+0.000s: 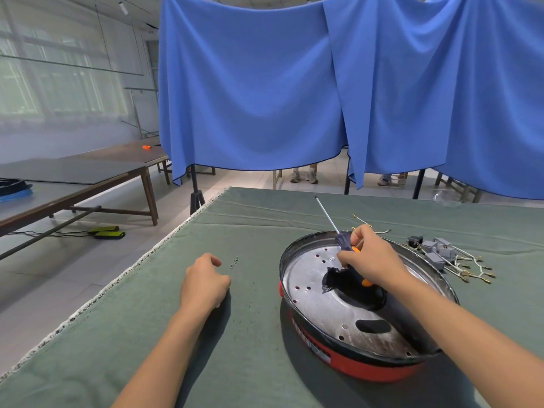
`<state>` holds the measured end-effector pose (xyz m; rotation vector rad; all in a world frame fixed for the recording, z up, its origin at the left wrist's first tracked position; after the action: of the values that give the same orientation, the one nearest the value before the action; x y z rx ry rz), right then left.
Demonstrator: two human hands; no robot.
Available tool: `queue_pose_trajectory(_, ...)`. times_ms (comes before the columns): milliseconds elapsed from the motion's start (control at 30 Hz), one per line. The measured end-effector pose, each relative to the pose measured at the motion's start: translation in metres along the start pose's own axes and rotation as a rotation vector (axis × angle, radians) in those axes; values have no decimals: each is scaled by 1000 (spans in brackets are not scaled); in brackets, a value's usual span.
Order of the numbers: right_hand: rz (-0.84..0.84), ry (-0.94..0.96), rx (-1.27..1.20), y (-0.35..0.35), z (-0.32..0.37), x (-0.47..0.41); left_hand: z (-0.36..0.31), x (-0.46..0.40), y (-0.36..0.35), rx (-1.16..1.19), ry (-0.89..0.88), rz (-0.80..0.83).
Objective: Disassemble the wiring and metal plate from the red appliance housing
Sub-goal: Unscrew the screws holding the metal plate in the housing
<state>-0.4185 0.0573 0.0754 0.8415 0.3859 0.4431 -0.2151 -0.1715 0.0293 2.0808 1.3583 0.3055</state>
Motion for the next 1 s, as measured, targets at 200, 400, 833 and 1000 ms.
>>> queue_pose_trajectory(200, -134, 55, -45, 27, 2, 8, -55, 33, -19, 330, -119, 96)
queue_pose_trajectory(400, -261, 79, -69, 82, -24, 36, -89, 42, -56, 245, -110, 233)
queue_pose_trajectory(833, -399, -142, -95, 130, -111, 40, -75, 48, -68, 230, -101, 270)
queue_pose_trajectory(1000, -274, -141, 8, 121, -135, 45, -78, 46, -64, 171, -197, 169)
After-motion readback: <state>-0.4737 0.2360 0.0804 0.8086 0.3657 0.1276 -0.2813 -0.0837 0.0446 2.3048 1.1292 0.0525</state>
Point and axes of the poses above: each hand's wrist, its own x-axis away from the middle knuckle, its own y-axis out of the back of the hand, z = x × y, the point moved 4 cm from there along -x, towards the middle knuckle, and after that the axes turned 6 degrees about x, right-handed, at the moved point
